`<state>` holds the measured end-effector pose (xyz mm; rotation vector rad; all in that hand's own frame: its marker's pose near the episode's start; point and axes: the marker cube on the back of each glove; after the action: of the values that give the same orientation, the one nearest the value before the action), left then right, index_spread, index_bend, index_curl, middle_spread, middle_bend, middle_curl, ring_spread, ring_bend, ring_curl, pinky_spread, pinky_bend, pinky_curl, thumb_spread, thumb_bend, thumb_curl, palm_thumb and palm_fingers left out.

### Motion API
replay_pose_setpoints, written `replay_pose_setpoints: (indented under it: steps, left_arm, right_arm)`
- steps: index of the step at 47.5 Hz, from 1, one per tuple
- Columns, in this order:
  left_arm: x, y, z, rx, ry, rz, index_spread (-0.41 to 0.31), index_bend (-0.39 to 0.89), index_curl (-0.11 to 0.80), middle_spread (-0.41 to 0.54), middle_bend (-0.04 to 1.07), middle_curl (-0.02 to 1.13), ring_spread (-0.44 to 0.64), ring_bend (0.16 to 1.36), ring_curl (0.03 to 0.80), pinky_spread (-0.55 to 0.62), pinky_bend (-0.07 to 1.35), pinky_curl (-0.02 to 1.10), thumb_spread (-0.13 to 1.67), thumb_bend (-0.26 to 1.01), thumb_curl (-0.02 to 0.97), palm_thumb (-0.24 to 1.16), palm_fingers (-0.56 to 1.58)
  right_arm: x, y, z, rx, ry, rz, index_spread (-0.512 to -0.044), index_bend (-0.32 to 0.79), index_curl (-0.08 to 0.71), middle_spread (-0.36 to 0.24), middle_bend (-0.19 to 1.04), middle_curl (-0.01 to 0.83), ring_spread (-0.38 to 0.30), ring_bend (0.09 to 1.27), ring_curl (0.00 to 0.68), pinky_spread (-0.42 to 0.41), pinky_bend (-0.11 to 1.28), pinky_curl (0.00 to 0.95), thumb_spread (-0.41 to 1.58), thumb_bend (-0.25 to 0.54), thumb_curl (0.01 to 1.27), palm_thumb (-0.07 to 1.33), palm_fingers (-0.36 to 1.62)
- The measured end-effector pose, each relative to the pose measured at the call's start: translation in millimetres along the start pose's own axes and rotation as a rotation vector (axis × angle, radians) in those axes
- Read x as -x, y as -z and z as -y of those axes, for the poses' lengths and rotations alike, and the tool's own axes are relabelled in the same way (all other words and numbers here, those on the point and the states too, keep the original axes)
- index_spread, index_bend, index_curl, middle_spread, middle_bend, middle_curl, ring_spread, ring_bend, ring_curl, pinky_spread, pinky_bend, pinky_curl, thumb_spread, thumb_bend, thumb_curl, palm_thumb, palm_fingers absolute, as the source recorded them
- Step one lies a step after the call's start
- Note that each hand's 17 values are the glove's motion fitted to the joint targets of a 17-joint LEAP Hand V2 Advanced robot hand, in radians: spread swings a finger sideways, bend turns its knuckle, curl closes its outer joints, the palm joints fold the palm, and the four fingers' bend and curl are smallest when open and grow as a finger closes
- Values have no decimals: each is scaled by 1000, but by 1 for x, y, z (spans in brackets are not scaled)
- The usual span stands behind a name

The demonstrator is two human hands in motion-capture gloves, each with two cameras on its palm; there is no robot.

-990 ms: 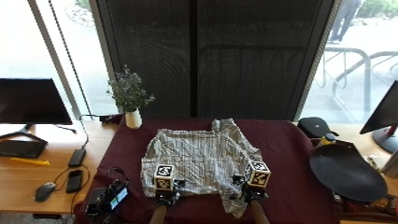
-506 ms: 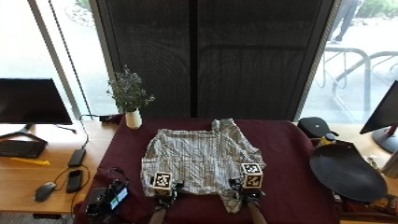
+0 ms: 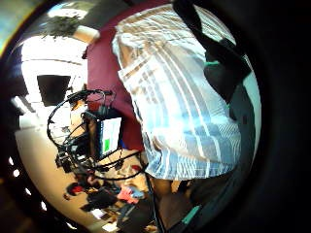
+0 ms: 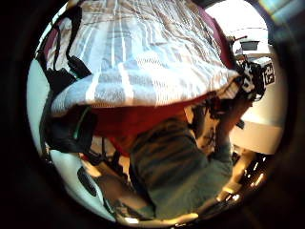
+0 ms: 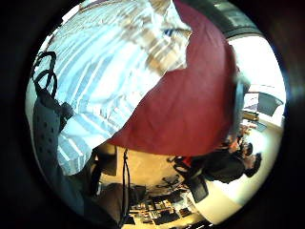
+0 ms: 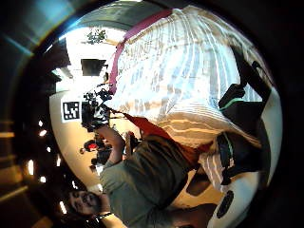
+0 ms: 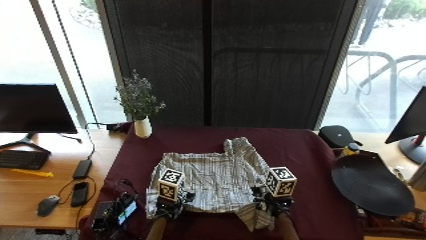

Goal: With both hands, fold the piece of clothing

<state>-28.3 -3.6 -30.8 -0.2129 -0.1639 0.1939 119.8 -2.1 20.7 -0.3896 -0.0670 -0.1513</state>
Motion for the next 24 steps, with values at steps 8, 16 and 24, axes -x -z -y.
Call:
replay_pose_setpoints:
  steps: [8, 16, 24]
  left_arm:
    - [24, 56, 53, -51, 158, 78, -302, 268, 493, -333, 481, 516, -349, 563, 403, -1, 92, 202, 1184, -1, 331, 713, 1118]
    - [46, 77, 142, -244, 354, 105, -299, 260, 503, -335, 517, 530, -348, 565, 413, 8, 96, 172, 1249, -3, 318, 737, 1107]
    - [74, 72, 203, -359, 476, 220, -299, 210, 505, -337, 480, 528, -353, 602, 428, -48, 197, 206, 1300, -7, 304, 741, 1178]
  right_arm:
    - [2, 88, 70, -199, -101, -17, -287, 133, 362, -220, 314, 418, -269, 686, 433, -297, 494, 368, 1022, 0, 421, 1093, 1323]
    - [-22, 112, 197, -355, -261, 49, -291, 139, 357, -229, 323, 433, -257, 740, 453, -323, 518, 376, 1024, -12, 420, 1102, 1319]
    - [-15, 150, 261, -618, -403, -98, -291, 148, 357, -224, 333, 446, -242, 780, 468, -337, 534, 379, 1015, -15, 420, 1112, 1321]
